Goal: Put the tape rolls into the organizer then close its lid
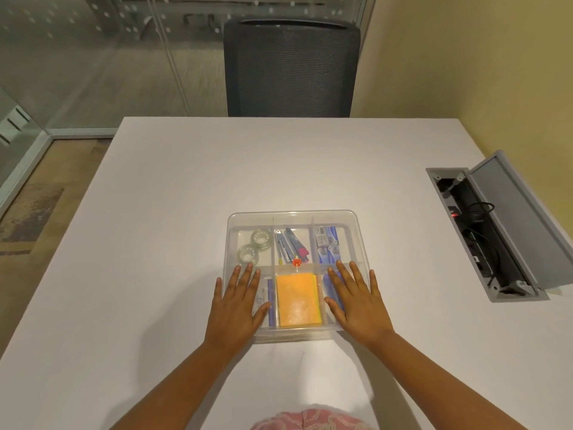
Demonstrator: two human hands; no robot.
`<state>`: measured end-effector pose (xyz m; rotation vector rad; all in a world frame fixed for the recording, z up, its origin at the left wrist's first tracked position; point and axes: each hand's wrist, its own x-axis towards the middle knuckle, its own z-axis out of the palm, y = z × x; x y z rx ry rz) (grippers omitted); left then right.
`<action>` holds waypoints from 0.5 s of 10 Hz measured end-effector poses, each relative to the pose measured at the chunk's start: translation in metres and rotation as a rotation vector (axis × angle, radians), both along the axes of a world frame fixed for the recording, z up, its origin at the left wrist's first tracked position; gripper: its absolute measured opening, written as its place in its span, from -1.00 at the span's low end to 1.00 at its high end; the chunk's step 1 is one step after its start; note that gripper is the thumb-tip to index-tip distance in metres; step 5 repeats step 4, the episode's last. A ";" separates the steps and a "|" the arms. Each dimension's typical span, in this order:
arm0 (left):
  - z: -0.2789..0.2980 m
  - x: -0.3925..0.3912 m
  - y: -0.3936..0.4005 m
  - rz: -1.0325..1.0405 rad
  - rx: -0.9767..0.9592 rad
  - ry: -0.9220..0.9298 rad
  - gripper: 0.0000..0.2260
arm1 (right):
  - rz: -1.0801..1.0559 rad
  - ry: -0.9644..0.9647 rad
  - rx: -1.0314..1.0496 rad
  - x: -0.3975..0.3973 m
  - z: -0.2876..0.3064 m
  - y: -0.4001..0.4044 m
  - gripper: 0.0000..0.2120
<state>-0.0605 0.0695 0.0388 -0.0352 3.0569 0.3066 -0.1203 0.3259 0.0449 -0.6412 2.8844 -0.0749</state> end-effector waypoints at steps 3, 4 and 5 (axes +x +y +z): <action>0.012 -0.005 -0.011 0.041 0.048 0.071 -0.31 | -0.031 -0.009 -0.124 -0.011 0.005 -0.007 -0.25; 0.022 -0.008 -0.012 0.051 0.049 0.105 -0.31 | -0.034 0.037 -0.114 -0.015 0.012 -0.010 -0.24; 0.022 -0.008 -0.012 0.051 0.049 0.105 -0.31 | -0.034 0.037 -0.114 -0.015 0.012 -0.010 -0.24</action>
